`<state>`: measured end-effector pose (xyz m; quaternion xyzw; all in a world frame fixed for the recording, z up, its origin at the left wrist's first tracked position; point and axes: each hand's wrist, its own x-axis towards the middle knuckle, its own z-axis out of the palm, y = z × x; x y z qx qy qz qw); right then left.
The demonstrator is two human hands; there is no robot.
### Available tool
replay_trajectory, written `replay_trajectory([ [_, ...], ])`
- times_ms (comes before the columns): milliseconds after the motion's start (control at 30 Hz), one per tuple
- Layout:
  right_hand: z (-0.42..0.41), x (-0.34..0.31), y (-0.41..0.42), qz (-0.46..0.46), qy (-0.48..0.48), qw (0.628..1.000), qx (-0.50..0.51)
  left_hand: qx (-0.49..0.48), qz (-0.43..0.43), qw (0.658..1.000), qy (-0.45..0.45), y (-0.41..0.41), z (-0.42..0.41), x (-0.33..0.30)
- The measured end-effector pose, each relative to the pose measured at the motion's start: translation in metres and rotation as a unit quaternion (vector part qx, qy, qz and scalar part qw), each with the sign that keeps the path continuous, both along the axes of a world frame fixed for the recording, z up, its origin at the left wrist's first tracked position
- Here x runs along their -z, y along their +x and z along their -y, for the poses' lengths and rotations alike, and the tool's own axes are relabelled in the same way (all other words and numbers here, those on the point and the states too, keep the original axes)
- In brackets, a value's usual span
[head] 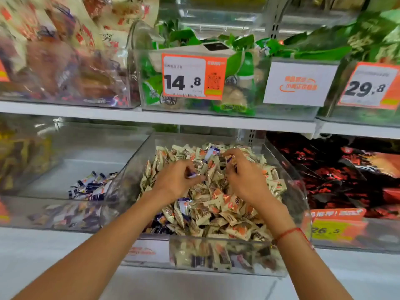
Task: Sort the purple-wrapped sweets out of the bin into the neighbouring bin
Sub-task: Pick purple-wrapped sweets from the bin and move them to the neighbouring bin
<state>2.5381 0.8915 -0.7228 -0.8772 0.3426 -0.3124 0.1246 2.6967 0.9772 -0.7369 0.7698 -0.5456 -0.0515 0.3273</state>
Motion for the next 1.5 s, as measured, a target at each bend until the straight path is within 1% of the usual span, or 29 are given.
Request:
replay_trajectory([
  [67,-0.002,0.001,0.002,0.002,-0.019,1.000,0.009,-0.006,-0.052,0.996,-0.075,0.002,-0.002,-0.004],
  [133,-0.005,0.004,0.004,0.003,-0.028,0.999,0.026,-0.034,-0.113,0.980,-0.161,0.005,0.007,-0.014],
  [167,-0.007,0.005,0.006,0.004,-0.030,0.999,0.038,-0.051,-0.128,0.975,-0.172,0.006,0.014,-0.020],
  [200,-0.009,0.005,0.007,0.009,-0.031,0.998,0.049,-0.060,-0.133,0.977,-0.157,0.007,0.023,-0.026],
  [267,-0.010,0.005,0.008,0.017,-0.030,0.998,0.061,-0.046,-0.111,0.990,-0.072,0.007,0.041,-0.031],
  [333,-0.008,0.007,0.008,0.008,-0.027,0.998,0.051,-0.021,-0.050,0.998,0.012,0.005,0.055,-0.029],
  [400,-0.004,0.010,0.006,-0.004,-0.024,0.999,0.031,-0.027,0.003,0.999,0.038,0.004,0.064,-0.024],
  [500,0.001,0.012,0.005,-0.011,-0.011,1.000,0.006,-0.068,0.047,0.997,0.004,0.004,0.065,-0.025],
  [600,0.005,0.014,0.004,-0.013,0.003,1.000,-0.007,-0.072,0.080,0.994,-0.003,0.003,0.058,-0.029],
  [700,0.004,0.016,0.002,-0.013,0.003,1.000,-0.012,-0.053,0.064,0.996,-0.019,0.001,0.034,-0.035],
  [800,0.000,0.013,0.002,-0.016,0.008,1.000,-0.010,-0.039,0.063,0.994,-0.075,-0.002,-0.007,-0.044],
  [867,-0.001,0.011,0.003,-0.018,0.003,1.000,-0.010,-0.051,0.071,0.990,-0.107,-0.001,-0.039,-0.051],
  [967,-0.004,0.009,0.004,-0.027,-0.006,1.000,-0.007,-0.079,0.080,0.986,-0.122,0.009,-0.083,-0.059],
  [1067,-0.012,0.004,0.003,-0.025,-0.022,0.999,-0.001,-0.120,0.056,0.975,-0.176,0.029,-0.121,-0.058],
  [1100,-0.015,0.002,0.002,-0.006,-0.019,1.000,-0.010,-0.135,0.050,0.973,-0.183,0.036,-0.132,-0.055],
  [1200,-0.025,-0.009,0.001,0.064,0.016,0.996,-0.053,-0.159,0.048,0.973,-0.161,0.066,-0.153,-0.041],
  [1267,-0.035,-0.018,0.007,0.081,0.030,0.992,-0.093,-0.172,0.041,0.970,-0.166,0.089,-0.159,-0.029],
  [1367,-0.065,-0.029,0.037,0.052,0.040,0.982,-0.177,-0.188,0.040,0.966,-0.171,0.113,-0.163,-0.017],
  [1500,-0.103,-0.038,0.096,-0.014,-0.040,0.960,-0.277,-0.222,0.049,0.964,-0.139,0.128,-0.159,-0.006],
])
